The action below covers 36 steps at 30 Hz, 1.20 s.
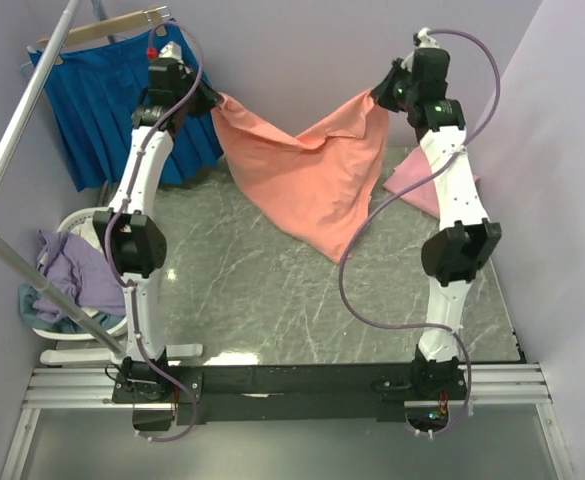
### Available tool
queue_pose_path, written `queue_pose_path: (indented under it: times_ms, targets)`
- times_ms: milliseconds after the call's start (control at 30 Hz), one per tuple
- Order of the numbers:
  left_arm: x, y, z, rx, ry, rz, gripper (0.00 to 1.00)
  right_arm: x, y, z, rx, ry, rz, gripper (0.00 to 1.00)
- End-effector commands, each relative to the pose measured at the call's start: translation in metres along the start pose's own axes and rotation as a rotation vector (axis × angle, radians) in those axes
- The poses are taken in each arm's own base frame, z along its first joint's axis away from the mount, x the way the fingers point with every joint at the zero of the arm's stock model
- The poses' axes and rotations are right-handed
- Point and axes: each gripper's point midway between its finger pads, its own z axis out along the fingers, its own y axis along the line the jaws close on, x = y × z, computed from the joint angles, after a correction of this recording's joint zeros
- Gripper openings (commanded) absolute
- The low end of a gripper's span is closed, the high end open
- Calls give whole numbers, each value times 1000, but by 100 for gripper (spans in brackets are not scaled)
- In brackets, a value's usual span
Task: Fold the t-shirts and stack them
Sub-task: Flatten out the tshirt
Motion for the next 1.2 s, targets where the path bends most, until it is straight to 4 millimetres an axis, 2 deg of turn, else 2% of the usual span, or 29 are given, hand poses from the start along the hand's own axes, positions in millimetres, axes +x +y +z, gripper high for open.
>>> queue_pose_path:
  times_ms: [0, 33, 100, 167, 200, 233, 267, 300, 333, 367, 400, 433, 467, 533, 567, 600, 633, 667, 700, 733, 767, 800, 833, 867, 900, 967, 1033, 1067, 1167]
  targets:
    - [-66, -100, -82, 484, -165, 100, 25, -78, 50, -76, -229, -241, -76, 0]
    - [-68, -106, -91, 496, -190, 152, 22, -81, 55, -83, -256, -253, -98, 0]
    - [-77, -134, -125, 568, -263, 228, 26, -91, 71, -107, -325, -310, -133, 0]
    - [-87, -143, -141, 578, -303, 262, 30, -98, 81, -123, -368, -334, -143, 0]
    - [-94, -153, -158, 601, -323, 272, 30, -101, 89, -135, -395, -348, -156, 0]
    - [-94, -157, -167, 614, -318, 273, 31, -98, 95, -142, -417, -335, -163, 0]
    - [-95, -165, -189, 634, -318, 280, 31, -92, 104, -147, -448, -314, -175, 0]
    - [-81, -157, -187, 615, -277, 264, 31, -75, 108, -156, -465, -239, -175, 0]
    - [-73, -153, -192, 597, -261, 253, 26, -64, 112, -161, -474, -207, -185, 0]
    - [-72, -161, -228, 609, -290, 257, 24, -38, 122, -169, -492, -150, -191, 0]
    - [-41, -129, -209, 537, -234, 218, 24, -15, 121, -173, -476, -85, -186, 0]
    - [-28, -119, -216, 517, -224, 204, 25, 7, 123, -177, -475, -46, -204, 0]
    - [-1, -98, -230, 475, -194, 185, 25, 52, 130, -185, -486, 47, -207, 0]
    - [27, -70, -238, 392, -151, 169, 27, 111, 124, -195, -461, 194, -186, 0]
    - [50, -52, -246, 351, -112, 161, 27, 163, 117, -207, -448, 328, -164, 0]
    - [70, -31, -246, 278, -55, 137, 26, 187, 116, -216, -440, 384, -149, 0]
    - [87, -20, -247, 254, -17, 128, 27, 207, 111, -224, -403, 422, -106, 0]
    - [117, -1, -249, 221, 44, 115, 27, 234, 96, -239, -361, 459, -95, 0]
    - [135, 9, -249, 202, 84, 111, 28, 259, 101, -257, -358, 504, -115, 0]
    - [153, 22, -247, 172, 121, 108, 31, 267, 90, -262, -279, 489, -91, 0]
    - [182, 42, -244, 129, 177, 103, 33, 283, 80, -278, -263, 506, -72, 0]
    - [197, 52, -243, 103, 205, 99, 35, 297, 70, -287, -225, 539, -53, 0]
    - [205, 61, -239, 73, 211, 88, 39, 308, 70, -297, -209, 565, -8, 0]
    - [219, 68, -233, 53, 247, 69, 41, 319, 56, -304, -164, 565, 2, 0]
    - [222, 68, -228, 50, 251, 65, 42, 329, 48, -310, -136, 594, 10, 0]
    - [226, 84, -207, -63, 245, 51, 61, 338, 36, -313, -81, 588, 34, 0]
    - [231, 88, -189, -76, 253, 51, 70, 343, 30, -313, -56, 591, 47, 0]
    - [238, 96, -173, -107, 271, 42, 72, 348, 28, -311, -47, 597, 40, 0]
    - [242, 86, -133, -66, 277, 33, 71, 351, 28, -301, -34, 596, 8, 0]
